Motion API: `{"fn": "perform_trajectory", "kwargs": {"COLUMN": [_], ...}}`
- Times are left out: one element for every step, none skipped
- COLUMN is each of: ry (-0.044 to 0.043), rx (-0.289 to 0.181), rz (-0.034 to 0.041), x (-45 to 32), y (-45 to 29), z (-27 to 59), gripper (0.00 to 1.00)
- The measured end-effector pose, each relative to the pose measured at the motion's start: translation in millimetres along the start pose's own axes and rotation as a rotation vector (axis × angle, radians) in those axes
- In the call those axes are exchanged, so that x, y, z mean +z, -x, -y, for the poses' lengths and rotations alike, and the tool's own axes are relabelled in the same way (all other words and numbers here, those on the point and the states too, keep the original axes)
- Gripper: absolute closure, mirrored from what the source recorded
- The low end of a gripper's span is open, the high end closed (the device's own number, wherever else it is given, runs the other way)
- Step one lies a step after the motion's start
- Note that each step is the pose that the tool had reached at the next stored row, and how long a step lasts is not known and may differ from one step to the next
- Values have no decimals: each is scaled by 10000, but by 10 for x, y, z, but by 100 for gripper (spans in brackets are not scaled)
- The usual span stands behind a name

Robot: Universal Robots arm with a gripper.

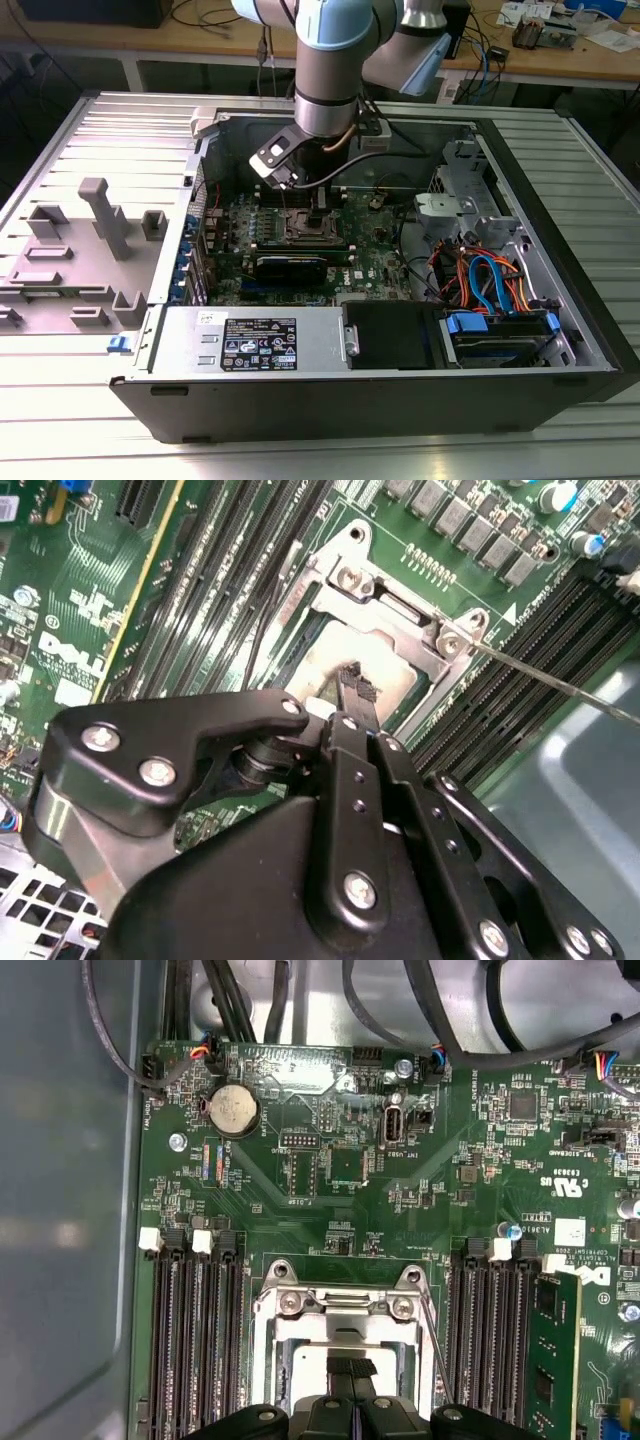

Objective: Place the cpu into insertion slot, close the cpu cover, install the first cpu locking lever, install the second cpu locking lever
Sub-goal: 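Close the cpu cover, then install the first cpu locking lever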

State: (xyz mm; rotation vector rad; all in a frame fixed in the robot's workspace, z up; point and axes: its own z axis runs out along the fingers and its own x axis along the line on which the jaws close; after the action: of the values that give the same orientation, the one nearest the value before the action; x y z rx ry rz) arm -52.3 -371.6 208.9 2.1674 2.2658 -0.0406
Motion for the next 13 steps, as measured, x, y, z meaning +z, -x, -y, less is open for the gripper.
{"fn": "perform_trajectory", "kwargs": {"ry": [1, 0, 1, 1, 0, 0, 1, 1, 0, 1, 1, 0, 0], "rx": [0, -1, -1, -1, -1, -1, -1, -1, -1, -1, -1, -1, -1], "rz": [-2, -1, -1, -1, -1, -1, -2, -2, -1, -1, -2, -1, -1], "x": [1, 0, 0, 0, 0, 0, 0, 0, 0, 0, 0, -3, -10], "y": [-1, -1, -2, -2, -2, -2, -3, -3, -3, -3, -4, -4, -4], "z": [-1, -4, -7, -8, -8, -9, -10, -10, -11, -12, -12, -12, -12], "gripper": [89, 89, 89, 89, 89, 89, 89, 89, 89, 89, 89, 89, 89]}}
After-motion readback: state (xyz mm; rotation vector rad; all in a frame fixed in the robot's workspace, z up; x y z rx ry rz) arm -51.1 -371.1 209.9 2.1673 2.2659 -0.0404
